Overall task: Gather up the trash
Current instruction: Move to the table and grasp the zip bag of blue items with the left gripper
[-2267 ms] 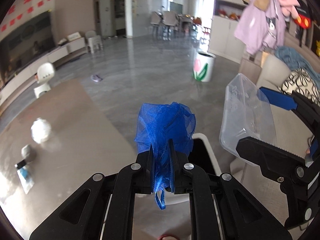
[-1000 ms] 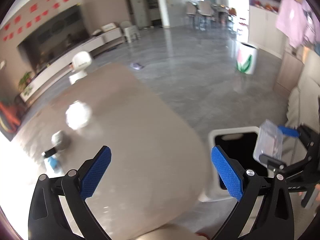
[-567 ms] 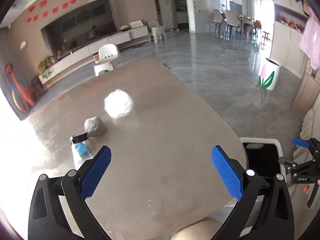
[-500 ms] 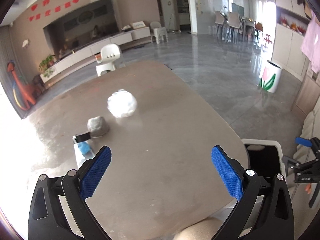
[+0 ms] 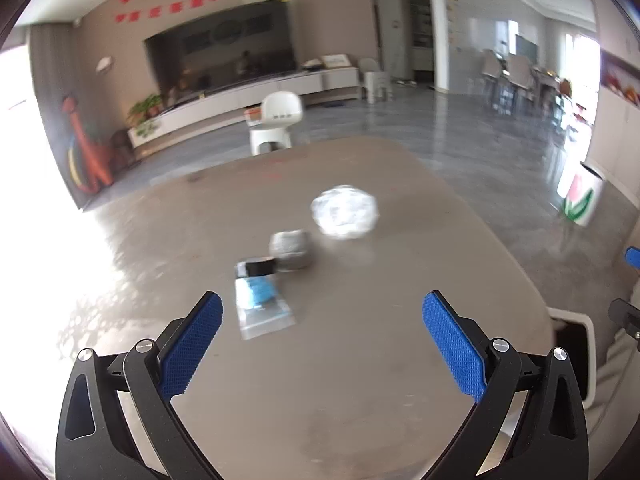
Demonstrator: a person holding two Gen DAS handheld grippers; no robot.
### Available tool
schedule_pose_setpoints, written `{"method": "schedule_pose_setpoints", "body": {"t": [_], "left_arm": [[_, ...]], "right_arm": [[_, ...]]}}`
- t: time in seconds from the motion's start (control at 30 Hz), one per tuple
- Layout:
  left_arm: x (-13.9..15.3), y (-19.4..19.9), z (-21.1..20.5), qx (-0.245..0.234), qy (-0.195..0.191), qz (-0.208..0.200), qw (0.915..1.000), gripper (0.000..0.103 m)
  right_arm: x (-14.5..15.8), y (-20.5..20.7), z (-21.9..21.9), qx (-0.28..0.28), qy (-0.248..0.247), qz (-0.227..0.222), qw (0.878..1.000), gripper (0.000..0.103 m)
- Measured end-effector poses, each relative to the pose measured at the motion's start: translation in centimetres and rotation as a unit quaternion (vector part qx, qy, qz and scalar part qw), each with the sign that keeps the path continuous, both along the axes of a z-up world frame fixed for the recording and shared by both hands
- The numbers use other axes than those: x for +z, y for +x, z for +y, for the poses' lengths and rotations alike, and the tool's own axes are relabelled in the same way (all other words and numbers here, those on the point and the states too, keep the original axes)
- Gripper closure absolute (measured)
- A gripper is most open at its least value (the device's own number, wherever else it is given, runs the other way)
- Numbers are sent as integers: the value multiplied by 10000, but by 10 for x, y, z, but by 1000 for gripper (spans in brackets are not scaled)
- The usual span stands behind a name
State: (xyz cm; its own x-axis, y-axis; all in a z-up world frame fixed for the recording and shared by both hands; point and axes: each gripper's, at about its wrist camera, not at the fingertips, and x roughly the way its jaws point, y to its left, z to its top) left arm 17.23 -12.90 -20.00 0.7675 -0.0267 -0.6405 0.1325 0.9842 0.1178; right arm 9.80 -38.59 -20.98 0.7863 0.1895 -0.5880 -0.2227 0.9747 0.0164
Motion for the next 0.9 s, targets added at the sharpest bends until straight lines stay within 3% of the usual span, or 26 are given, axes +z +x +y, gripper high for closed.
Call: {"method": "schedule_pose_setpoints", "body": {"t": [0.23, 0.43, 0.6, 0.9], "left_arm": [[-16, 25, 46, 514, -123, 121, 9985, 5], [-52, 66, 70, 782, -195, 441, 9958, 5], [-75, 88, 77, 932, -207, 595, 9937, 5], [-119, 119, 82, 883, -315, 1323, 9868, 5]], "right_arm": [[13, 41, 65, 570, -74, -179, 9982, 4], [14, 70, 109, 804, -222, -264, 9962, 4], [9, 90, 131, 954, -240, -222, 9949, 4], [0, 110, 153, 1070, -273, -169, 9937, 4]]}}
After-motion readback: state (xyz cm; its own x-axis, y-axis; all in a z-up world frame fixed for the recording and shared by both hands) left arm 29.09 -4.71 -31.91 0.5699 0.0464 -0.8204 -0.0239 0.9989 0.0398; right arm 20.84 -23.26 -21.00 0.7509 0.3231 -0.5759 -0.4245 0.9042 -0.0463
